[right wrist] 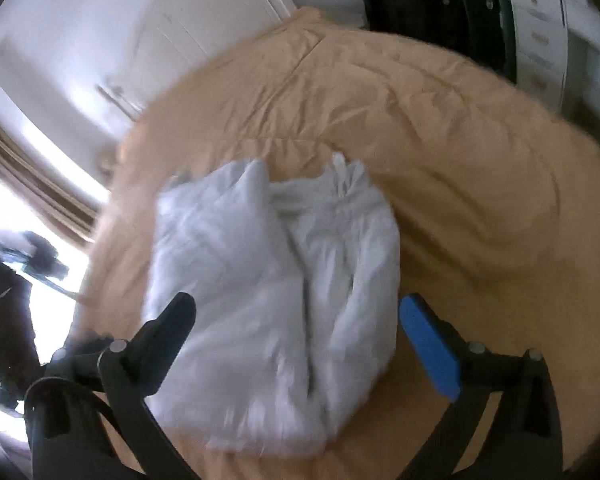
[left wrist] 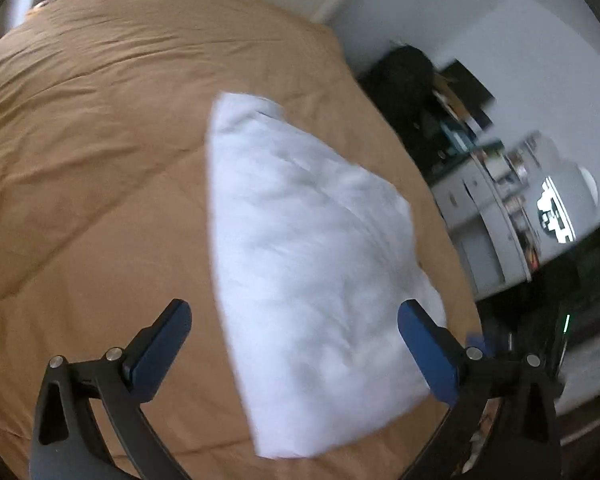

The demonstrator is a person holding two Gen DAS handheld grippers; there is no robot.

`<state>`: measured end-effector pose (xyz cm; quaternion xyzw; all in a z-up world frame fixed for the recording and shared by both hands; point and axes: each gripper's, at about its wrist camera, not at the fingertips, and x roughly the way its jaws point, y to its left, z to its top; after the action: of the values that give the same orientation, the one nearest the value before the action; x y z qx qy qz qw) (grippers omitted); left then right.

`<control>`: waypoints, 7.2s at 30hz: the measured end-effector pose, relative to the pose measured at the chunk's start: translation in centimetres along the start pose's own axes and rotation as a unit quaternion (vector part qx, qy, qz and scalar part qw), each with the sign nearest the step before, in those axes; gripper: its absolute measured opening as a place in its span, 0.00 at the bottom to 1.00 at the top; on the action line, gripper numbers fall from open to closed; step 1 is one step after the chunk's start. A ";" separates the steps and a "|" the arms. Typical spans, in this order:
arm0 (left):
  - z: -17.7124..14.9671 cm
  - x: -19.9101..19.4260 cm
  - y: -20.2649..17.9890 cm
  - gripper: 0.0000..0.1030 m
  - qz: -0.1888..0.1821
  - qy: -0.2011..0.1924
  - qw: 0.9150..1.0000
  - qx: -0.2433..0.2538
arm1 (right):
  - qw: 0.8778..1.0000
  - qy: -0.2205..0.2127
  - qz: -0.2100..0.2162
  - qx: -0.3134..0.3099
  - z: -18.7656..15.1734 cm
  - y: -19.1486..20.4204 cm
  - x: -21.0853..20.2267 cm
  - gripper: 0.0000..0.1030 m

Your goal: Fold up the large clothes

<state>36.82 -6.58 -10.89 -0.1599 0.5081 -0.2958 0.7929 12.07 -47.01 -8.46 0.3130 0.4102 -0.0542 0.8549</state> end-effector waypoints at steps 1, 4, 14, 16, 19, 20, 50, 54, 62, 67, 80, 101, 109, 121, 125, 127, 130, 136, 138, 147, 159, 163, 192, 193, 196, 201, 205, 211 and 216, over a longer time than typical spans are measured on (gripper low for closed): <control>0.8 0.2 1.0 1.00 -0.004 0.001 1.000 -0.011 | 1.000 0.011 0.010 0.015 -0.8 -0.6 -0.1 1.00; 2.5 1.9 3.2 1.00 -0.004 0.017 0.999 -0.032 | 0.993 0.049 0.053 0.095 -2.4 -3.5 1.1 1.00; 5.4 11.1 5.1 0.99 -0.002 0.063 0.998 -0.023 | 0.971 0.082 0.147 0.169 -5.7 -5.0 6.6 1.00; 6.4 12.9 4.8 0.99 -0.008 0.068 0.997 -0.021 | 0.972 0.088 0.149 0.159 -5.5 -4.3 7.8 1.00; 7.5 15.7 4.4 0.99 -0.013 0.083 0.996 -0.014 | 0.974 0.099 0.143 0.147 -5.1 -3.4 10.0 1.00; 8.1 16.9 4.2 1.00 -0.017 0.088 0.996 -0.011 | 0.974 0.103 0.142 0.146 -5.0 -3.2 10.6 1.00; 10.1 1.8 3.7 0.25 0.017 -0.019 0.999 -0.029 | 0.940 0.096 0.315 0.089 -3.3 14.1 11.0 0.32; 8.3 -1.1 7.0 0.26 0.049 -0.002 0.998 -0.042 | 0.929 0.129 0.340 0.064 -6.6 18.4 10.5 0.32; 4.0 5.1 15.2 0.52 0.069 0.053 0.990 -0.111 | 0.951 0.201 0.225 0.061 -15.0 17.4 18.7 0.75; 6.1 4.4 14.4 0.57 0.079 0.062 0.991 -0.093 | 0.959 0.202 0.189 0.068 -14.3 17.6 16.6 0.76; 11.1 1.5 16.6 0.64 0.121 0.020 0.988 -0.090 | 0.973 0.089 0.088 -0.196 -9.7 24.2 12.6 0.12; 12.2 -2.7 11.6 0.05 0.178 0.029 0.984 0.009 | 0.970 0.153 0.056 -0.183 -12.4 19.3 20.8 0.03; -3.0 -3.7 4.6 0.12 0.129 0.031 0.990 0.045 | 0.979 0.088 0.099 -0.156 -7.8 18.4 14.8 0.62; -8.6 -3.6 0.9 0.67 0.152 0.007 0.984 0.093 | 0.946 0.226 0.099 -0.211 2.7 25.5 27.3 0.17; -9.6 -3.9 1.5 0.75 0.146 0.015 0.985 0.095 | 0.946 0.254 0.142 -0.145 3.7 23.6 27.3 0.09; -9.9 -3.9 1.7 0.78 0.137 0.018 0.986 0.090 | 0.950 0.242 0.143 -0.138 4.0 22.2 25.6 0.08; -10.3 -4.6 1.8 0.78 0.112 0.019 0.990 0.079 | 0.959 0.234 0.130 -0.096 3.4 19.0 24.2 0.08; -11.7 -6.1 2.2 0.78 0.064 0.038 0.997 0.031 | 0.962 0.255 0.089 -0.040 -0.3 13.5 28.8 0.09; -12.9 -6.7 1.7 0.78 0.031 0.046 0.998 0.025 | 0.961 0.258 0.100 -0.013 -0.3 12.8 29.2 0.09; -18.8 -3.4 -0.7 0.54 0.048 0.116 0.989 0.076 | 0.963 0.255 0.059 -0.065 0.1 14.6 28.4 0.09; -18.9 -0.3 4.7 0.02 0.240 0.019 0.970 -0.023 | 0.964 0.251 0.048 -0.070 -0.3 15.0 28.1 0.12; -18.7 -0.9 4.0 0.01 0.233 0.040 0.971 -0.027 | 0.965 0.239 0.032 -0.100 -1.5 15.7 28.1 0.14; -10.1 1.9 5.1 1.00 0.231 -0.048 0.971 -0.032 | 0.964 0.096 -0.077 -0.237 -11.9 18.6 18.3 0.33; -10.5 2.4 5.4 1.00 0.228 -0.046 0.972 -0.036 | 0.964 0.098 -0.079 -0.236 -12.3 18.2 18.7 0.33; -10.2 1.8 5.1 0.99 0.235 -0.050 0.970 -0.029 | 0.961 0.097 -0.088 -0.242 -13.2 17.4 19.4 0.33; -10.5 -0.7 1.7 0.93 0.271 -0.069 0.960 0.026 | 0.960 0.072 -0.088 -0.255 -12.9 18.7 16.4 0.34; -12.6 -2.2 0.9 0.96 0.283 -0.077 0.955 0.035 | 0.964 0.049 -0.086 -0.247 -13.2 18.9 13.7 0.45; -13.4 -1.2 2.7 0.98 0.265 -0.052 0.963 0.001 | 0.961 0.070 -0.122 -0.240 -15.0 17.6 16.3 0.49; -13.0 -4.9 1.0 0.97 0.285 -0.057 0.957 0.010 | 0.967 0.085 -0.118 -0.209 -13.5 18.2 14.9 0.58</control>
<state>23.95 -2.09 -13.59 -0.0167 0.4835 -0.0529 0.8736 19.21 -22.21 -16.77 0.0799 0.5178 -0.0410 0.8508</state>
